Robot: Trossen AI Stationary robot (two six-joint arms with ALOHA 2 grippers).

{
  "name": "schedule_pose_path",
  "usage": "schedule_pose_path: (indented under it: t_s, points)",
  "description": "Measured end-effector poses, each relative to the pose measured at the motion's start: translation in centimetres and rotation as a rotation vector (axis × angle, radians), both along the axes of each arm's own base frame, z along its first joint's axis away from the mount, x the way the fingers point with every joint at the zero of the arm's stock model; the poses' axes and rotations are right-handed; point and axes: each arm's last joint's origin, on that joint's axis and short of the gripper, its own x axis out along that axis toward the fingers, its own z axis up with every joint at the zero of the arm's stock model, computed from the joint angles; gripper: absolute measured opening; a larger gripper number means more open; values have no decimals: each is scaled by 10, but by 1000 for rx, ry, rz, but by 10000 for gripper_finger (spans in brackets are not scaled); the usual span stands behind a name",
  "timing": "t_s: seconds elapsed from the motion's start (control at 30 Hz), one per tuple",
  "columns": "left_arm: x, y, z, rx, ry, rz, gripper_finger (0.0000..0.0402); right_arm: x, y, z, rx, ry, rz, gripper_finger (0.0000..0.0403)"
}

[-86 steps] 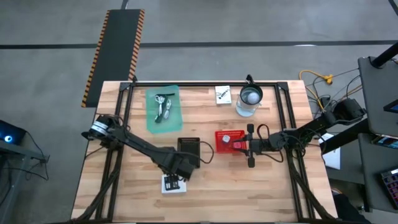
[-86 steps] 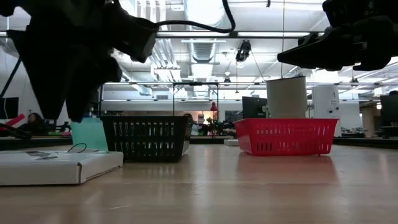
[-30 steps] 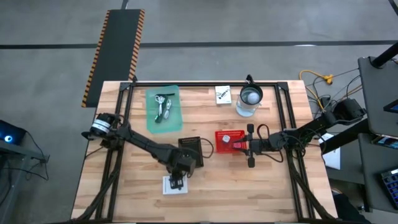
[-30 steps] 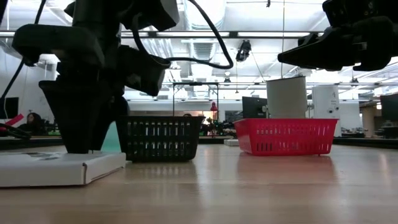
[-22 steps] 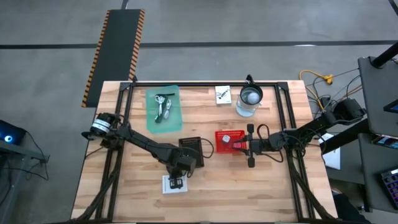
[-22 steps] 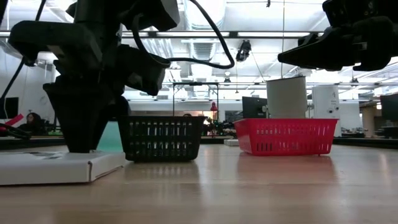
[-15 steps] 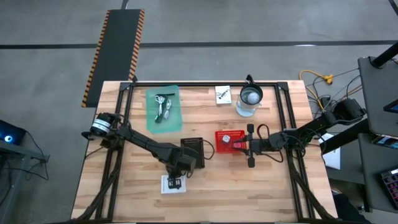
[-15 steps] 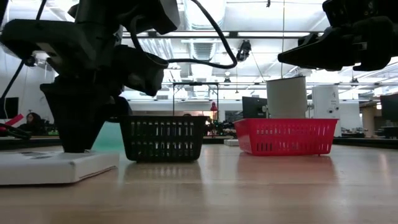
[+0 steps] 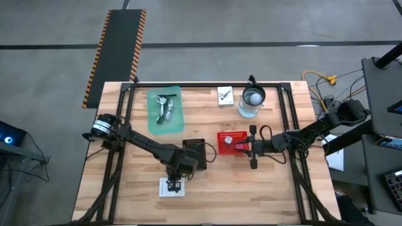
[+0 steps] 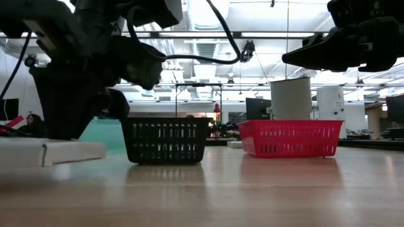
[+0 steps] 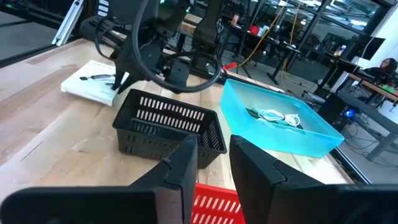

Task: Pick and place items into bin
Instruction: Put the bottom white card reader box into the black bin

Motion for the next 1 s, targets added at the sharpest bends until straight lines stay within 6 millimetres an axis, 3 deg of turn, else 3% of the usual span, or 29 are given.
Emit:
schedule_pose_path:
  t_s: [0.3, 0.5, 0.73, 1.0]
  points:
    - [3, -1, 17, 0, 0, 0, 0, 0, 0, 0, 0, 0, 0, 89]
    - [-1, -2, 39, -13, -80, -5, 0, 0, 0, 0, 3, 0, 0, 81]
    - [-5, -1, 67, 27, -256, 6, 0, 0, 0, 0, 3, 0, -1, 79]
    - [-1, 1, 97, 120, -572, -34, 0, 0, 0, 0, 3, 0, 0, 87]
